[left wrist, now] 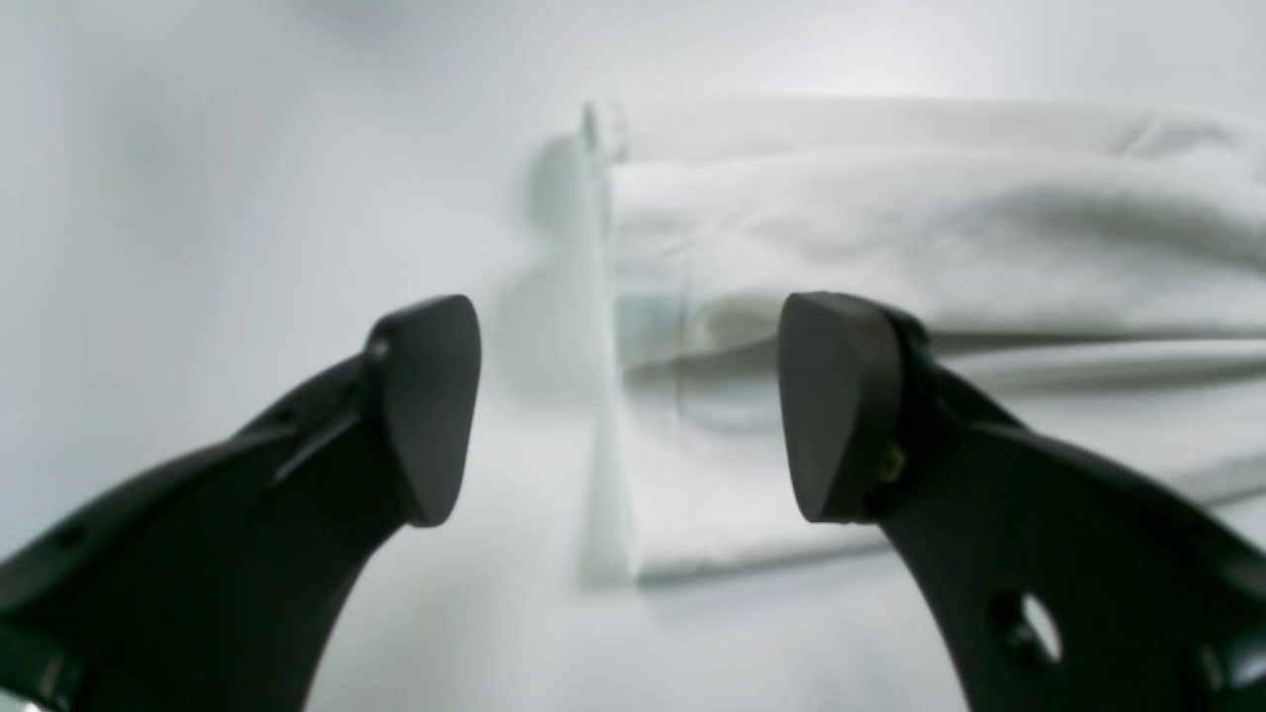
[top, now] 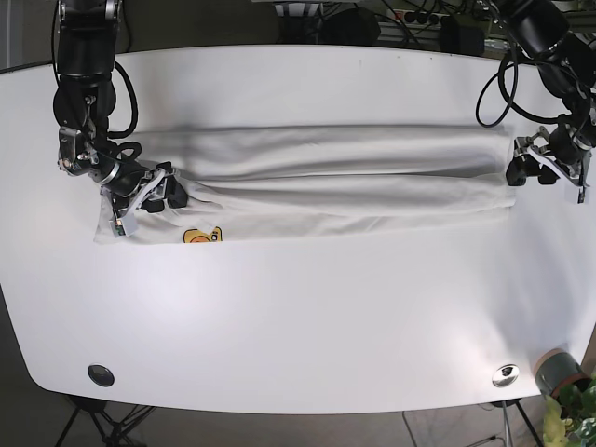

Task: Fold the T-shirt properly
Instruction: 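Grasp the strip's other end with the left gripper, then fold the strip's end with the left gripper toward the right gripper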

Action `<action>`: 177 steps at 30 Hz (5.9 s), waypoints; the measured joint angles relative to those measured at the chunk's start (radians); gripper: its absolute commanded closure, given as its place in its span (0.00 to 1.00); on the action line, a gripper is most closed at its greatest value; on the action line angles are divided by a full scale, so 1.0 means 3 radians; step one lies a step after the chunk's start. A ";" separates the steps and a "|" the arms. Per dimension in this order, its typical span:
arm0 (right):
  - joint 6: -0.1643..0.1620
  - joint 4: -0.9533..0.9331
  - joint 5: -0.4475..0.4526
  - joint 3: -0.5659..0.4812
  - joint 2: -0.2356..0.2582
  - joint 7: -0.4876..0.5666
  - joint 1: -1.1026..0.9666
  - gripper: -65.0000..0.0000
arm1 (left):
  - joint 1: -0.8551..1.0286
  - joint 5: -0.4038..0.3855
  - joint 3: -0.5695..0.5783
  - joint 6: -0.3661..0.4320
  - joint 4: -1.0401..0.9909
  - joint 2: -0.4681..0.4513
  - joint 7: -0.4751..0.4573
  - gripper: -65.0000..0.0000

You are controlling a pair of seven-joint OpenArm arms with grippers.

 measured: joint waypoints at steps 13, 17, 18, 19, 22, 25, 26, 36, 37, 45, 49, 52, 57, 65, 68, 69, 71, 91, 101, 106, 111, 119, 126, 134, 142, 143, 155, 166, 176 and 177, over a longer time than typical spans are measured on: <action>0.0000 0.0000 0.0001 -0.0001 -0.0001 0.0003 0.0000 0.50 | -0.0056 -0.0453 -0.0008 0.0001 -0.0516 -0.0078 0.0112 0.31; 0.0000 0.0000 0.0009 -0.0001 0.0000 0.0001 0.0000 0.50 | -0.0037 -0.0512 0.0034 0.0001 -0.0516 -0.0090 0.0107 0.31; 0.0000 0.0000 0.0008 -0.0001 0.0000 0.0001 -0.0003 0.50 | -0.0031 -0.0504 0.0034 0.0001 -0.0518 -0.0086 0.0116 0.31; 0.0000 0.0000 0.0008 0.0001 0.0000 0.0001 -0.0006 0.50 | -0.0031 -0.0488 0.0033 0.0001 -0.0534 -0.0084 0.0116 0.31; 0.0000 0.0000 0.0009 0.0001 -0.0001 0.0005 -0.0006 0.50 | -0.0058 -0.0472 0.0033 0.0001 -0.0680 -0.0088 0.0109 0.31; 0.0000 0.0000 0.0009 0.0001 0.0000 0.0003 -0.0006 0.50 | -0.0114 -0.0445 0.0034 0.0003 -0.0867 -0.0080 0.0117 0.31; 0.0000 0.0000 0.0009 0.0001 0.0000 0.0005 -0.0008 0.50 | -0.0132 -0.0436 0.0036 0.0003 -0.0926 -0.0078 0.0114 0.31; 0.0000 0.0000 0.0009 0.0001 0.0000 0.0003 -0.0006 0.50 | -0.0161 -0.0462 0.0037 0.0003 -0.1015 -0.0083 0.0099 0.31; 0.0000 0.0000 0.0009 0.0001 -0.0003 0.0004 -0.0006 0.50 | -0.0168 -0.0463 0.0039 0.0001 -0.1017 -0.0080 0.0099 0.31; -0.0024 0.0001 -0.0003 0.0014 -0.0045 0.0003 -0.0008 0.50 | -0.0284 -0.0460 0.0317 0.0003 -0.1025 -0.0075 0.0071 0.31; -0.0024 0.0000 -0.0001 0.0011 -0.0045 0.0004 -0.0006 0.50 | -0.0296 -0.0472 0.0346 0.0003 -0.1027 -0.0038 0.0037 0.31; -0.0024 0.0000 -0.0004 0.0011 -0.0045 0.0004 -0.0008 0.50 | -0.0270 -0.0468 0.0334 0.0003 -0.1027 -0.0014 -0.0058 0.31; -0.0024 0.0000 -0.0001 0.0014 -0.0047 0.0004 -0.0006 0.50 | -0.0290 -0.0472 0.0346 0.0001 -0.1027 0.0031 -0.0076 0.31; -0.0025 0.0000 -0.0004 0.0014 -0.0052 0.0004 -0.0006 0.50 | -0.0287 -0.0472 0.0346 0.0001 -0.1027 0.0039 -0.0113 0.32; -0.0024 0.0000 -0.0003 0.0014 -0.0052 0.0004 -0.0006 0.50 | -0.0285 -0.0458 0.0345 0.0003 -0.1027 0.0064 -0.0183 0.32; -0.0024 0.0000 -0.0003 0.0014 -0.0052 0.0004 -0.0006 0.50 | -0.0281 -0.0453 0.0345 0.0004 -0.1027 0.0081 -0.0230 0.33; -0.0025 0.0000 -0.0003 0.0014 -0.0052 0.0004 -0.0008 0.50 | -0.0278 -0.0462 0.0346 0.0085 -0.1027 0.0122 -0.0314 0.39; -0.0025 0.0000 -0.0003 0.0014 -0.0052 0.0004 -0.0006 0.50 | -0.0262 -0.0448 0.0629 0.0543 -0.1013 0.0111 -0.0425 1.00; -0.0025 0.0000 -0.0004 0.0014 -0.0052 0.0008 -0.0006 0.50 | -0.0074 -0.0416 0.0729 0.0552 -0.0364 0.0079 -0.0412 1.00; -0.0024 -0.0001 -0.0001 0.0017 -0.0052 0.0009 -0.0006 0.50 | 0.0033 -0.0423 0.0949 0.0552 0.0221 0.0084 -0.0402 1.00; -0.0033 0.0000 -0.0006 0.0029 -0.0086 0.0015 -0.0008 0.50 | 0.0111 -0.0449 0.1225 0.0546 0.0622 0.0069 -0.0403 1.00; -0.0051 0.0000 -0.0018 0.0029 -0.0108 0.0022 -0.0006 0.50 | 0.0107 -0.0448 0.1653 0.0746 0.0773 0.0234 -0.0406 1.00; -0.0051 0.0000 -0.0029 0.0029 -0.0109 0.0027 -0.0006 0.50 | 0.0027 -0.0408 0.1901 0.0754 0.0768 0.0514 -0.0357 1.00; -0.0051 0.0000 -0.0034 0.0029 -0.0109 0.0028 -0.0006 0.50 | -0.0095 -0.0360 0.2122 0.0918 0.0720 0.0844 -0.0399 1.00; -0.0050 0.0000 -0.0038 0.0029 -0.0109 0.0029 -0.0006 0.50 | -0.0225 -0.0010 0.2447 0.0927 0.0671 0.1125 -0.0380 1.00; -0.0050 0.0000 -0.0039 0.0028 -0.0109 0.0027 -0.0006 0.50 | -0.0226 0.0031 0.2497 0.0927 0.0671 0.1155 -0.0404 1.00; -0.0050 0.0000 -0.0039 0.0028 -0.0109 0.0029 -0.0006 0.50 | -0.0215 0.0393 0.2815 0.0927 0.0650 0.1330 -0.0399 0.99; -0.0050 0.0000 -0.0039 0.0027 -0.0109 0.0028 -0.0006 0.50 | -0.0387 0.0491 0.2845 0.0930 0.0164 0.1450 -0.0504 0.75; -0.0050 0.0000 -0.0039 0.0025 -0.0109 0.0029 -0.0006 0.50 | -0.0427 0.0490 0.3184 0.0930 0.0134 0.1512 -0.0500 0.53; -0.0050 0.0000 -0.0038 0.0025 -0.0109 0.0031 -0.0006 0.50 | -0.0443 0.0483 0.3240 0.0930 0.0134 0.1516 -0.0498 0.51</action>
